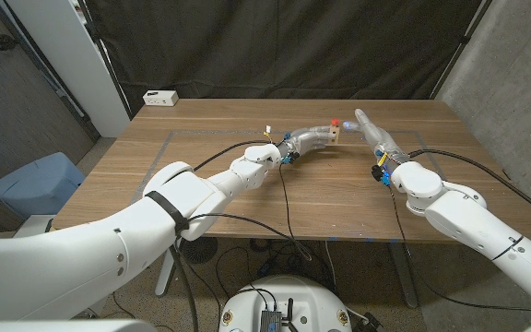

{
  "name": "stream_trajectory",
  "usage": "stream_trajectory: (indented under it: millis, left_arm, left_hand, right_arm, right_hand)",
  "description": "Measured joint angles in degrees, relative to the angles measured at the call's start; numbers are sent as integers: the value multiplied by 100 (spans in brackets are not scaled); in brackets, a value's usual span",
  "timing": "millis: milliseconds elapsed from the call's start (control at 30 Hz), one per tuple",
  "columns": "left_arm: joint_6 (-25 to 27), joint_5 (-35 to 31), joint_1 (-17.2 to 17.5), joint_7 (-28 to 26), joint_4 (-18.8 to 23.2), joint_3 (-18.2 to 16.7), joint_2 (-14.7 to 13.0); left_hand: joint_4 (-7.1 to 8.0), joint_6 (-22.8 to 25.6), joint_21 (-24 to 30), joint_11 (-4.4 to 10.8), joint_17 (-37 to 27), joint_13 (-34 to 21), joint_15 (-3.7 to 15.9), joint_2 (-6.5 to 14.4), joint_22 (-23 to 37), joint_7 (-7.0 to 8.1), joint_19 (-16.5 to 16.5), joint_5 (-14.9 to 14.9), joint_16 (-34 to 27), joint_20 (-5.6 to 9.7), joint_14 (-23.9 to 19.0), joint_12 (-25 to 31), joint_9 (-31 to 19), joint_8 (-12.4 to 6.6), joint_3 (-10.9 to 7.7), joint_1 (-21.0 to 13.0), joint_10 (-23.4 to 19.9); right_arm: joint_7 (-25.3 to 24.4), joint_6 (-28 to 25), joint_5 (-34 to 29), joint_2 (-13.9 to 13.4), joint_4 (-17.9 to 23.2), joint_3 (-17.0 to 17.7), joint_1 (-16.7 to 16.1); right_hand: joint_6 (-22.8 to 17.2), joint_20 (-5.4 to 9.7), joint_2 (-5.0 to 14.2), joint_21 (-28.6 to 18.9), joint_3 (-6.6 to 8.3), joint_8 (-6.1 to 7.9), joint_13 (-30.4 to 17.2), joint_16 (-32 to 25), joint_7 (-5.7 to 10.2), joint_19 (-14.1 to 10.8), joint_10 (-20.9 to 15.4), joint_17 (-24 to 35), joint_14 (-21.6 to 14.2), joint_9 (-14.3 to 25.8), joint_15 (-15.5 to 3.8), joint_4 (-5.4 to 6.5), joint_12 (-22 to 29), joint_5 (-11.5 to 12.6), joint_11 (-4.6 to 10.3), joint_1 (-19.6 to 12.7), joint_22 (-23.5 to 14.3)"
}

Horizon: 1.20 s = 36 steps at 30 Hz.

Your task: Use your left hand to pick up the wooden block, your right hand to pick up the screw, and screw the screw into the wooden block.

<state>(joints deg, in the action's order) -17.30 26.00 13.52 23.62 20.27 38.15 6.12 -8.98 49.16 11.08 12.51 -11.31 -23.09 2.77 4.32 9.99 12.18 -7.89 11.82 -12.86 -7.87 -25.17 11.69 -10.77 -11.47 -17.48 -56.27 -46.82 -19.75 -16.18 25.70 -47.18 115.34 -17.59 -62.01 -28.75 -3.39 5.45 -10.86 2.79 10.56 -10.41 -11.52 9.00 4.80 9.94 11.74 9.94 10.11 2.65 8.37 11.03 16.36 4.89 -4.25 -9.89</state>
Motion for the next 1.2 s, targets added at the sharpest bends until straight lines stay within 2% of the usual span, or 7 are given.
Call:
stream_trajectory:
  millis: [567,733,1200]
  left_arm:
    - [-190,-6,42,123,17,-9,-18]
    - [-204,-8,45,134,20,-12,-20]
    - [-231,-11,53,150,25,-18,-26]
  left_hand:
    - [0,-2,0,-8,0,4,0,0,0,-1,0,-1,0,0,0,-21,-4,0,0,0,8]
    - [-1,-4,0,12,0,7,0,0,0,-4,0,-2,0,0,0,-20,-4,0,1,0,-12]
    - [-9,1,0,11,0,9,0,0,0,1,0,6,0,0,0,-2,-3,0,9,0,-11]
  right_arm:
    - [135,69,64,16,-178,-2,158]
    - [183,95,65,44,-244,-55,240]
    - [310,193,42,143,-408,-204,421]
  right_hand:
    - [186,0,0,0,0,-41,0,0,-20,0,0,0,0,0,0,0,-23,0,0,0,0]
    - [218,0,0,0,0,-41,0,0,12,0,0,0,22,-1,22,0,-23,0,0,0,0]
    - [247,-21,-9,0,0,-41,0,0,-19,21,-21,0,22,-1,21,0,-22,0,-20,40,0]
